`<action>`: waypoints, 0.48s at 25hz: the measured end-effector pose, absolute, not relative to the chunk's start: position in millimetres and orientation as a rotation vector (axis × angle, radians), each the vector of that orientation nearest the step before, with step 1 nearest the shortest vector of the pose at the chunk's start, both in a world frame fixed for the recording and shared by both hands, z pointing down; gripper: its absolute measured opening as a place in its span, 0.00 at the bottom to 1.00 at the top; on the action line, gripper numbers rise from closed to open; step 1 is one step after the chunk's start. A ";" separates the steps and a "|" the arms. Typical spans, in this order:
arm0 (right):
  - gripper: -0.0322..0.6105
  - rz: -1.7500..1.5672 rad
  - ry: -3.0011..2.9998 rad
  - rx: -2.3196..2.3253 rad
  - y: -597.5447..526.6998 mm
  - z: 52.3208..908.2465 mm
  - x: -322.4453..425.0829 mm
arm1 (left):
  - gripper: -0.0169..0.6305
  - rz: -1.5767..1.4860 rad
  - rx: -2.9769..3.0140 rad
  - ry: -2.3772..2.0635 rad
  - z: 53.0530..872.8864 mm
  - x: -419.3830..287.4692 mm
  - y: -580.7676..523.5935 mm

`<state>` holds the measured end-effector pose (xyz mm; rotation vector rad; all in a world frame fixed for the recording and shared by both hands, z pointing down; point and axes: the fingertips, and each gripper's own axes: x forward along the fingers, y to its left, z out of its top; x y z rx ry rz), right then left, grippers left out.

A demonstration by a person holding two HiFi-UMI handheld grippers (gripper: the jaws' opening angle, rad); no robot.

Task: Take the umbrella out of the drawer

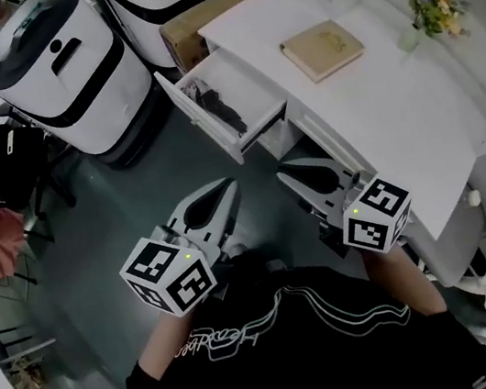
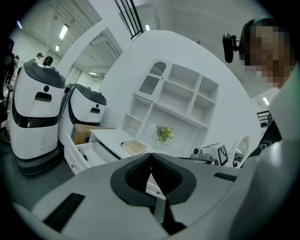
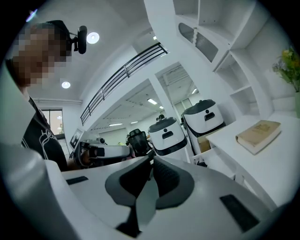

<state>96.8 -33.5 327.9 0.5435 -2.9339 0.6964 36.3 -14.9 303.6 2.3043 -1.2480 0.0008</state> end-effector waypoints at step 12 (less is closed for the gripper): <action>0.14 0.726 -2.830 0.563 -174.6 373.4 28.8 | 0.06 0.011 2.240 -1.209 348.2 -34.5 -156.7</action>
